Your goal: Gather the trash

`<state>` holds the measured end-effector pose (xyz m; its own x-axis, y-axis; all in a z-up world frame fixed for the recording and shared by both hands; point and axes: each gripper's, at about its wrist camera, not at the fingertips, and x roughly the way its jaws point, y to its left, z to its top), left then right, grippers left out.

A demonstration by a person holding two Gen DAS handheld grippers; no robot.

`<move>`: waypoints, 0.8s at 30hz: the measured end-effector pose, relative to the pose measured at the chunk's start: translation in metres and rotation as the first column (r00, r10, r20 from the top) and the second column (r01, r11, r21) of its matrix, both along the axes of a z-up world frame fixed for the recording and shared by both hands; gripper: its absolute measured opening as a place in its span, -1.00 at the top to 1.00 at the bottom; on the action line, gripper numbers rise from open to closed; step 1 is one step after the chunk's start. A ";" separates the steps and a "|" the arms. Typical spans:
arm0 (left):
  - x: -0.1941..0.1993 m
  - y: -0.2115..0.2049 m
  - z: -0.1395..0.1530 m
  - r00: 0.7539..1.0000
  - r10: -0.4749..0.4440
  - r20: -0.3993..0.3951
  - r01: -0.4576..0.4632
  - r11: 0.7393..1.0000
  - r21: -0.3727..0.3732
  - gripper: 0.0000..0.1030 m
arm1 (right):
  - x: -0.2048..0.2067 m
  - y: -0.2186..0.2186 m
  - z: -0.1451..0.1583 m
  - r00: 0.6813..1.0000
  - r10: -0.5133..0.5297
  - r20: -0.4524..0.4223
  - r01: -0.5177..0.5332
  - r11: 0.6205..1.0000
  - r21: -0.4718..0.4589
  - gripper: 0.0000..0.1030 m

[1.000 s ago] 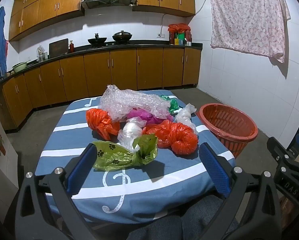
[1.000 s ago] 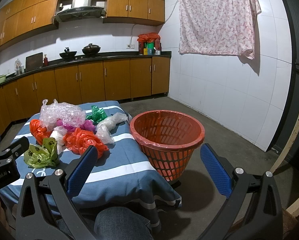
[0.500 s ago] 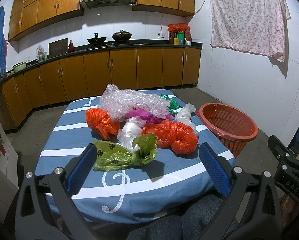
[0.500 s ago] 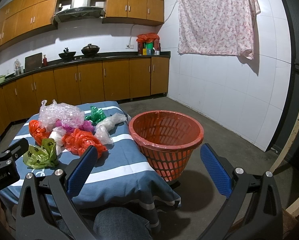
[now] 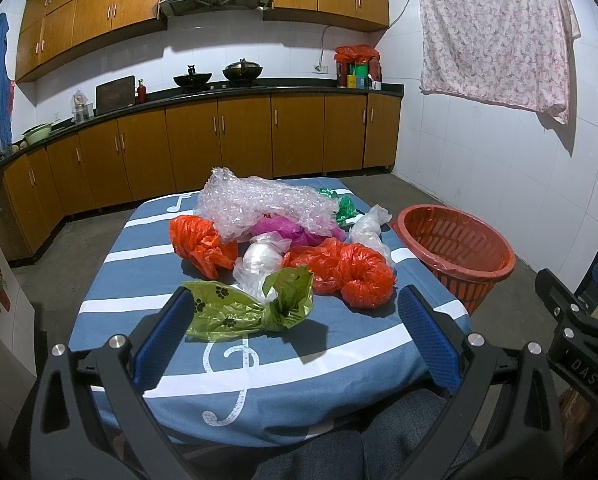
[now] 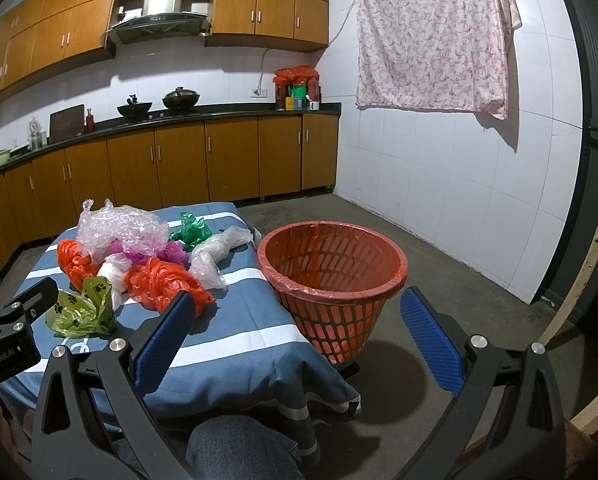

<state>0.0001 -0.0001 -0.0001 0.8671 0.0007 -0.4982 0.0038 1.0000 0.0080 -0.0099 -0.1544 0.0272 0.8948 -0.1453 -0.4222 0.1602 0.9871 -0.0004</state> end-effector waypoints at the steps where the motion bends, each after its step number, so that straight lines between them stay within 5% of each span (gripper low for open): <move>1: 0.000 0.000 0.000 1.000 0.000 0.000 0.000 1.000 0.000 -0.93 | 0.000 0.000 0.000 1.000 0.000 0.000 0.000 1.000 0.000 -0.97; 24: -0.005 0.000 0.000 1.000 0.003 -0.002 -0.003 1.000 -0.001 -0.93 | 0.001 0.000 -0.001 1.000 -0.001 -0.001 0.001 1.000 -0.001 -0.97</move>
<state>-0.0049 -0.0001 0.0003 0.8658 0.0025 -0.5003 0.0013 1.0000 0.0074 -0.0090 -0.1542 0.0258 0.8943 -0.1467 -0.4227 0.1611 0.9869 -0.0017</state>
